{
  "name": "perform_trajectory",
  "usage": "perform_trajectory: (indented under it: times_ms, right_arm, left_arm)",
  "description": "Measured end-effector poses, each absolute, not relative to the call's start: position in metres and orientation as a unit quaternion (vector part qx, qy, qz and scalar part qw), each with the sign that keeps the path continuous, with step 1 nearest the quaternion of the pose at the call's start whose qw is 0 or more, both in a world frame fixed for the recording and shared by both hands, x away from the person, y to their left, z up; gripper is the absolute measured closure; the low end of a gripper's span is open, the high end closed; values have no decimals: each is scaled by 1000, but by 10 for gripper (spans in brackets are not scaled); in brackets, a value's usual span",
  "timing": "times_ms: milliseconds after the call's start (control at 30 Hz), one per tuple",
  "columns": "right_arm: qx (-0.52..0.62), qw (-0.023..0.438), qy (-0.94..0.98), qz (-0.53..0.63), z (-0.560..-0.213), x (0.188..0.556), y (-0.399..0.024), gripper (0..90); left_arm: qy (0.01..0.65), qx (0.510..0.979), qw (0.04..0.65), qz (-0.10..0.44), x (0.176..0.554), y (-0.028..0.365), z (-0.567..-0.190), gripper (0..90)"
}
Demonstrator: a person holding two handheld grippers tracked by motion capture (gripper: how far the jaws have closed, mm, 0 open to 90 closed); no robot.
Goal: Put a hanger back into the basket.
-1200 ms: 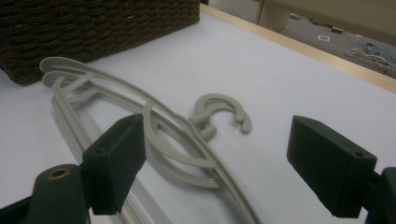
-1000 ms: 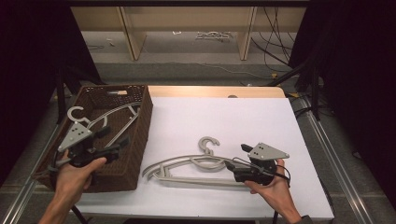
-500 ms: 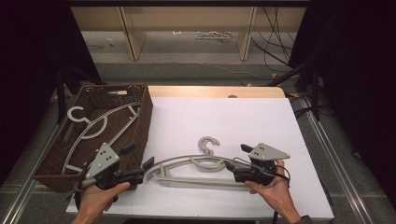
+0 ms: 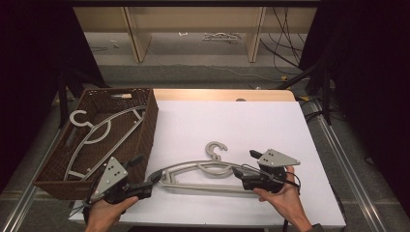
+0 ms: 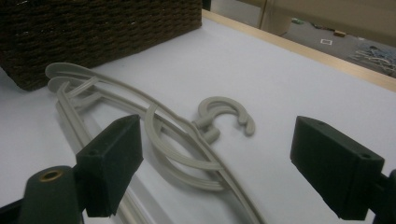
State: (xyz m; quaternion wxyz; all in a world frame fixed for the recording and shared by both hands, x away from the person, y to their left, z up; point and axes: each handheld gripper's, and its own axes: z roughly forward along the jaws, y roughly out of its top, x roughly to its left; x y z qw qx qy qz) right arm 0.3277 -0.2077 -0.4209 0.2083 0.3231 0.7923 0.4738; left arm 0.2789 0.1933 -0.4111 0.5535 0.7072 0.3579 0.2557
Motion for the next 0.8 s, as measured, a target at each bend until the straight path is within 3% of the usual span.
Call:
perform_trajectory:
  times_ms: [600,800]
  right_arm:
    - [314,204,824,426,-430,342,-208,202]
    - [302,175,853,388,-434,361,-206,224]
  left_arm:
    - [341,720,556,238,275,184,-425,194]
    - [348,720,553,235,277,185,-427,189]
